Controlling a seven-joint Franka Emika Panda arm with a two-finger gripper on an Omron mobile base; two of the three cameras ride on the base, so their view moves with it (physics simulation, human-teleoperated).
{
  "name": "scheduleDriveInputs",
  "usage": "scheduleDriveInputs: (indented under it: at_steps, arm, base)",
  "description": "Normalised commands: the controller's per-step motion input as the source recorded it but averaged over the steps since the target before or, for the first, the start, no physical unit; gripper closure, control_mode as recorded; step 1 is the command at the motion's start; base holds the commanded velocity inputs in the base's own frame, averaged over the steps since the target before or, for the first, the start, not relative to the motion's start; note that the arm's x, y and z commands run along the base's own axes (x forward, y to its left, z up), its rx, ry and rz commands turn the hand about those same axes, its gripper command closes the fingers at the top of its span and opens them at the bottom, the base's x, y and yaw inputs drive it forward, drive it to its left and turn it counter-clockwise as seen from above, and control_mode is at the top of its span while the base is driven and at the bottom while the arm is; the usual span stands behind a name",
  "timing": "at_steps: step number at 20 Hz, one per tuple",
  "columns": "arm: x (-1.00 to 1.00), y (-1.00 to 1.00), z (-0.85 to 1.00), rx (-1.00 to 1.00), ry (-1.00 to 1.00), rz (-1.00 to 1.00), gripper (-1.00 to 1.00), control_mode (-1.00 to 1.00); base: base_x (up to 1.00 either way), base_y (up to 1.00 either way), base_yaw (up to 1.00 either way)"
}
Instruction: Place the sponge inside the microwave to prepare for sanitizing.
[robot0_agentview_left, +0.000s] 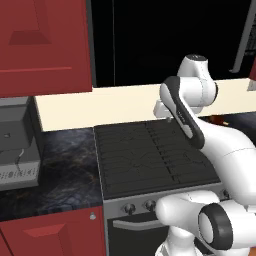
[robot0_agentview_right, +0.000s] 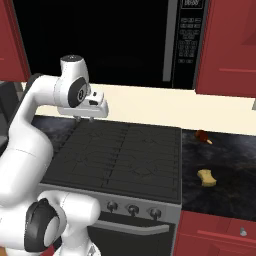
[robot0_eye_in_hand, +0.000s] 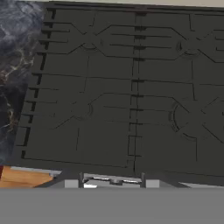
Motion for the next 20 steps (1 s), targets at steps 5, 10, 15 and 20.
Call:
scheduleDriveInputs:
  at_steps: [5,10,15,20]
  arm:
    - [-0.21,-0.02,0.01,0.00,-0.21,0.00,-1.00,-1.00]
    - [-0.14,-0.10,0.29,0.00,-0.21,-0.02,-1.00,-1.00]
    - [-0.13,-0.25,0.46,0.00,-0.15,0.00,-1.00,-1.00]
    - [-0.10,-0.31,0.48,0.00,-0.12,-0.01,-1.00,-1.00]
  base:
    - [0.00,0.00,0.00]
    - [0.00,0.00,0.00]
    - [0.00,0.00,0.00]
    - [0.00,0.00,0.00]
